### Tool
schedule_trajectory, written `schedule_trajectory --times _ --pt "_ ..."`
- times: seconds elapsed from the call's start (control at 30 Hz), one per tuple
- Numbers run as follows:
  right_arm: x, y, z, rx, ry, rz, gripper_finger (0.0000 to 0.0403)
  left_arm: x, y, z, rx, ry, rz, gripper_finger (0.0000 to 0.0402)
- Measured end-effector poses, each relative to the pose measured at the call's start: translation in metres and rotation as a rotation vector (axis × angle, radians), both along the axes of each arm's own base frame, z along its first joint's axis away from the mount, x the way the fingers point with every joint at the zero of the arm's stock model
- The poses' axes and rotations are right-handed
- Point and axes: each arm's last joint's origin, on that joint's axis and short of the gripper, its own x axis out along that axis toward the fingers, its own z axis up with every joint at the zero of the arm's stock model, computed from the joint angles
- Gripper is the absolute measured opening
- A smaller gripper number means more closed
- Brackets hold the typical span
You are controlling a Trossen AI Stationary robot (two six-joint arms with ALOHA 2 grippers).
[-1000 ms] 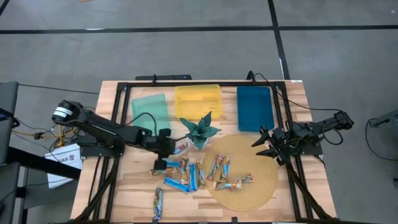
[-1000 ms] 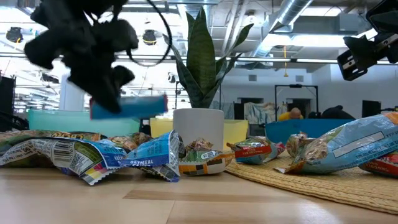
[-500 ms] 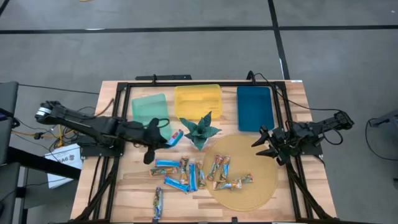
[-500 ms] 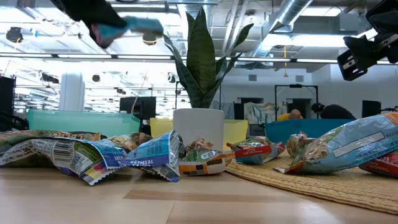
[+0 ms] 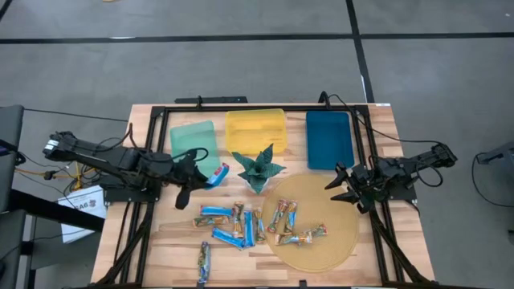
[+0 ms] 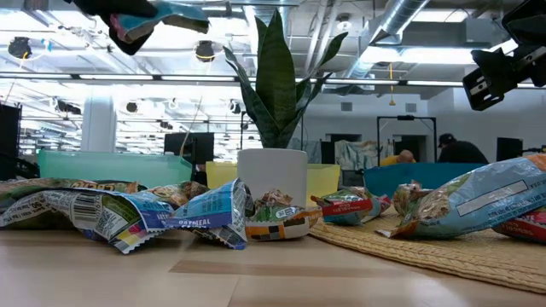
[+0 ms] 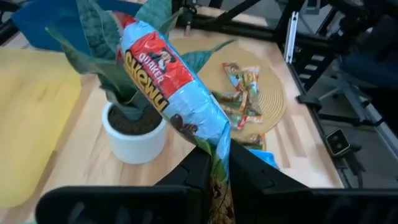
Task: Pick and place Granola Bars by type
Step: Put the red granola bar into the yellow bin
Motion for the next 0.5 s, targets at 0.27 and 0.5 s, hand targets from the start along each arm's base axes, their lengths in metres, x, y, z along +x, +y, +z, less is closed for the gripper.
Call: schedule_trajectory --times 0.27,0.5 --pt "0.0 0.0 0.0 0.0 0.0 0.0 0.0189 -0.005 0.021 -0.013 0.014 0.145 0.239 0.0029" --pt "0.0 0.0 0.0 0.0 0.0 0.0 0.0189 -0.011 0.048 -0.021 -0.053 0.237 0.49 0.0026"
